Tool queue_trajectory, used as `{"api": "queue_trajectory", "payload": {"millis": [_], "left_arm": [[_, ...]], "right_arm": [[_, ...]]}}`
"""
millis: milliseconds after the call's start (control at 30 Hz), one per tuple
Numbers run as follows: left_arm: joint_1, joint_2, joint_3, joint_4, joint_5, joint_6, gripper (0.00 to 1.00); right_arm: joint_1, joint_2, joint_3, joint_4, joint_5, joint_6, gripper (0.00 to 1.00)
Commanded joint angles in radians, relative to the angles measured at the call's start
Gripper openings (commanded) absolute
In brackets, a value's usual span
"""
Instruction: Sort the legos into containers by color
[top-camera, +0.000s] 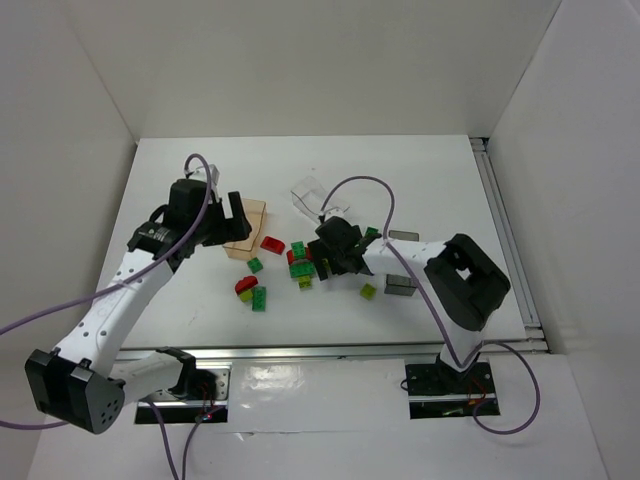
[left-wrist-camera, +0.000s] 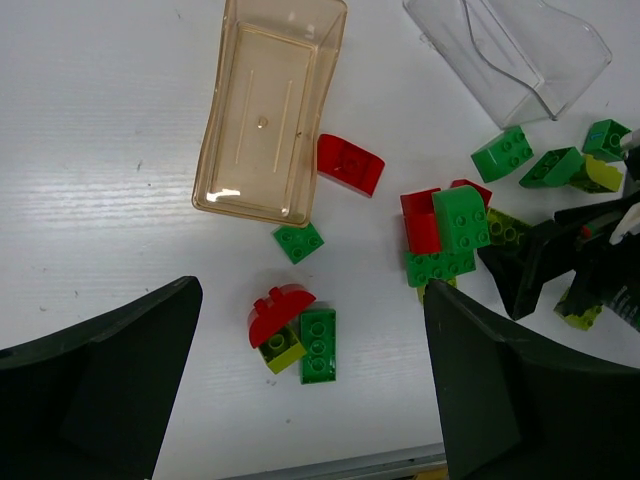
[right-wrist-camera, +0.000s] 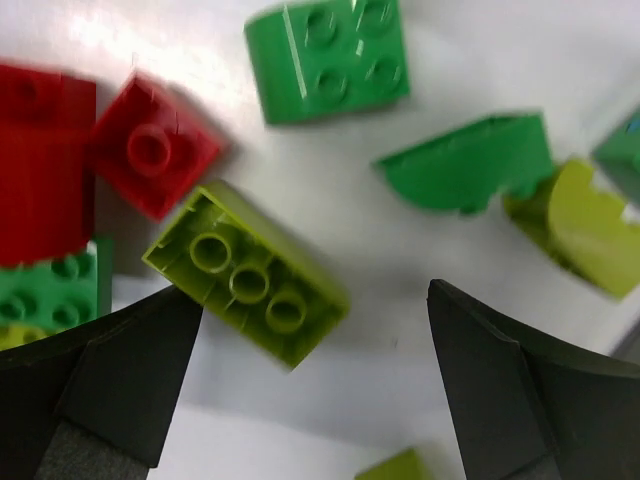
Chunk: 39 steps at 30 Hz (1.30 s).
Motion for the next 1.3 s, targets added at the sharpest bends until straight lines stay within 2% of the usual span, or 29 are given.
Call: {"api": "queue_trajectory", "payload": {"millis": [0, 67, 133, 367, 533, 567, 600, 733, 967, 1100, 1267], "left_arm": [[-0.011, 0.003, -0.003, 0.028, -0.021, -0.023, 1.0], [-0.011, 0.013, -0.003, 0.028, -0.021, -0.023, 1.0], [-0.011, 0.023, -0.003, 0.028, -0.03, -0.023, 1.0], [-0.011, 0.055, 0.007, 0.028, -0.03, -0.023, 1.0], [-0.02, 0.065, 0.016, 0.028, -0.03, -0.023, 1.0], [-0.02, 0.065, 0.016, 0.019, -0.039, -0.023, 1.0], [-0.029, 0.065, 0.016, 0.019, -0.053, -0.023, 1.0], [-0.029, 0.097, 0.042, -0.031, -0.088, -0.011, 1.0], [-0.04, 0.097, 0.04, -0.043, -0.088, -0.011, 1.0], [-0.049, 0.108, 0.04, -0.043, -0.088, -0.011, 1.0], [-0.049, 0.129, 0.04, -0.034, -0.07, -0.011, 1.0]], "right_arm": [[-0.045, 0.059, 0.042, 0.076, -0.06, -0.099, 1.0], [-0.056, 0.076, 0.069, 0.089, -0.102, -0.125, 1.0], [-0.056, 0.09, 0.079, 0.089, -0.114, -0.147, 0.94], [-0.045, 0.06, 0.082, 0.064, -0.1, -0.058, 0.61], [-0.007, 0.006, 0.082, -0.012, 0.005, 0.05, 0.44], [0.005, -0.011, 0.082, -0.04, 0.025, 0.082, 0.36], [0.005, -0.032, 0.082, -0.058, 0.07, 0.106, 0.32], [-0.007, -0.222, 0.045, -0.109, 0.169, 0.203, 0.34], [-0.157, -0.437, -0.065, -0.21, 0.278, 0.336, 0.37], [-0.276, -0.448, -0.096, -0.232, 0.269, 0.337, 0.38], [-0.321, -0.427, -0.116, -0.221, 0.308, 0.338, 0.4]]}}
